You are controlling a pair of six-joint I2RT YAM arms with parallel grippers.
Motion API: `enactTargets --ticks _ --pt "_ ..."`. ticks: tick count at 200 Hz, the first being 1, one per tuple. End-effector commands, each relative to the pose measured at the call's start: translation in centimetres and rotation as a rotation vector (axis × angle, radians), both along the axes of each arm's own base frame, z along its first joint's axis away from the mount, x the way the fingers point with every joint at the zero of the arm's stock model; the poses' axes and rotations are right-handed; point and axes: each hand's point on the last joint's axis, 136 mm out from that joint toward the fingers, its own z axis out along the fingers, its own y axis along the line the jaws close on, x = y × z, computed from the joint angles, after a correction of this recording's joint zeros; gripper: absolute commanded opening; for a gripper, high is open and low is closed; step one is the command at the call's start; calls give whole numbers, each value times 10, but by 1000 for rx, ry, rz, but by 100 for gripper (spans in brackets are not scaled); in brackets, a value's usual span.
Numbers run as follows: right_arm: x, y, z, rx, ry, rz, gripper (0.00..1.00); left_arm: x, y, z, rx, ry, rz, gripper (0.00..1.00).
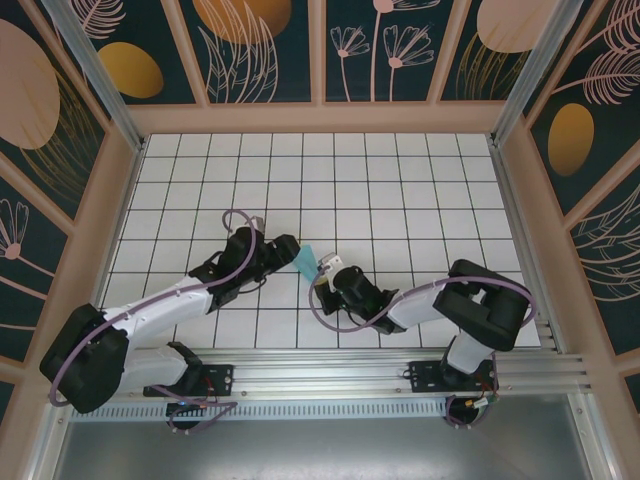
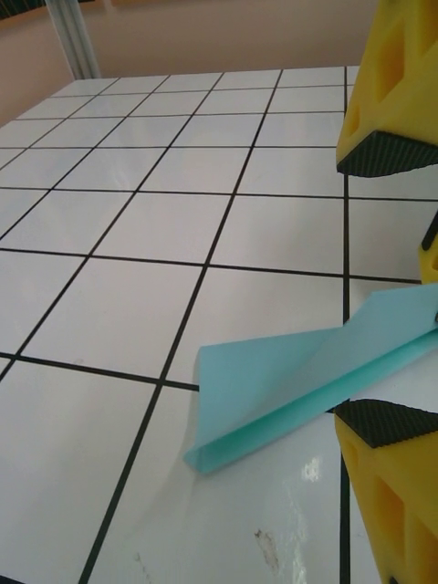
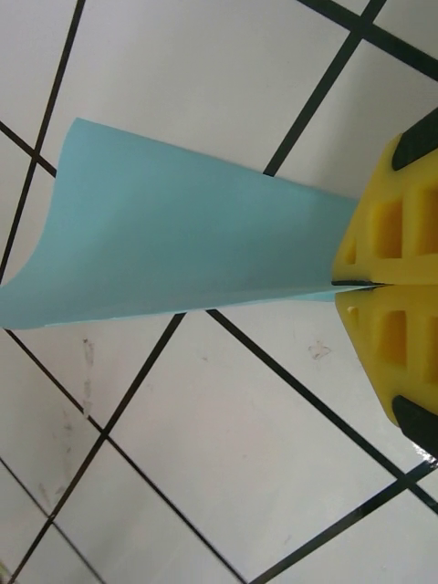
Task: Fold a paper plane with a square sheet of paper (pick it up from the middle)
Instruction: Perform the fifth fold on the wing at the bottom-center of the table.
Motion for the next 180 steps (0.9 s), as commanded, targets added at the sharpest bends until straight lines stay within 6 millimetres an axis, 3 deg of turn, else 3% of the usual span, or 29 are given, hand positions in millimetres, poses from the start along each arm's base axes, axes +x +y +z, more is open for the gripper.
enactTargets --ticks 1,71,180 --pt "-7 8 11 125 93 19 2 -5 2 -13 30 22 -12 68" --pt "-3 4 6 247 303 -43 3 -6 -8 -21 21 46 -56 68" --pt "-4 2 -20 253 483 -122 6 -9 -22 -27 -8 67 -122 67"
